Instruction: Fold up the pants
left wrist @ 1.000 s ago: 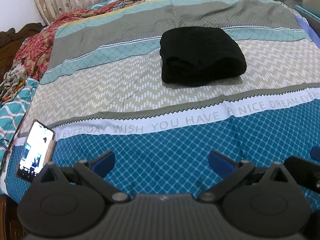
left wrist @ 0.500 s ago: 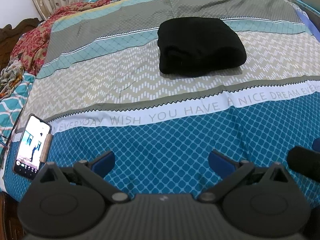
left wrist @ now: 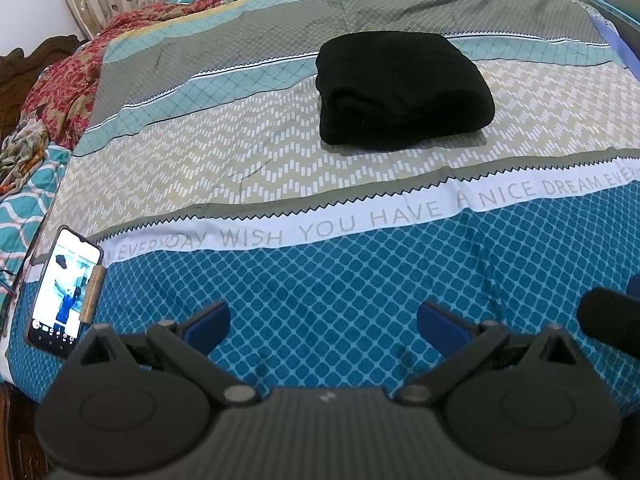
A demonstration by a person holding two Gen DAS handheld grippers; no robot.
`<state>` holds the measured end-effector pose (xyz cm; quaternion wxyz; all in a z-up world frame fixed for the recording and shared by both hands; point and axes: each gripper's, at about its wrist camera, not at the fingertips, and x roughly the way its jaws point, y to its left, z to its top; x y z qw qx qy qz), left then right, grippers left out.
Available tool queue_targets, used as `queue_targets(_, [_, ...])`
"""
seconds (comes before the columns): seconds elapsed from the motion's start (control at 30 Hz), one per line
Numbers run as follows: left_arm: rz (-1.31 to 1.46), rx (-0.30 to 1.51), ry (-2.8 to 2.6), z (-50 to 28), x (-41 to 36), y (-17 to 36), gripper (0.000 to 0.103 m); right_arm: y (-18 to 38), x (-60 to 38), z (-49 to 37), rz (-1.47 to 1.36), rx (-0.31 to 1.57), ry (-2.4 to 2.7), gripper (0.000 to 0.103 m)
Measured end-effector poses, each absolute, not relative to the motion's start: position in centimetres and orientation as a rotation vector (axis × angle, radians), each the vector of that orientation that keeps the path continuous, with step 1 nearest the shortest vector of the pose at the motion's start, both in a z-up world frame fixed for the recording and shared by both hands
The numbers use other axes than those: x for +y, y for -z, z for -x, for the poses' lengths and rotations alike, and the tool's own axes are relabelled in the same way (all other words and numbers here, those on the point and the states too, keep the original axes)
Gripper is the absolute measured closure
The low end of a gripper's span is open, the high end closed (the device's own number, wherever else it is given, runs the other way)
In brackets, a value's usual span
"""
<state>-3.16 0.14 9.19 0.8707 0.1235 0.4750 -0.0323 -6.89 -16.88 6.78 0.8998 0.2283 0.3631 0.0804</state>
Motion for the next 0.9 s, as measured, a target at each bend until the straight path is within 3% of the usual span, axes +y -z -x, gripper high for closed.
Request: queue_targets(0.9, [-0.266,1.02,0.064,3.27,0.28,-8.47,0.0,-6.68,-16.77,6.96,-0.477,0.76,-0.167,0.0])
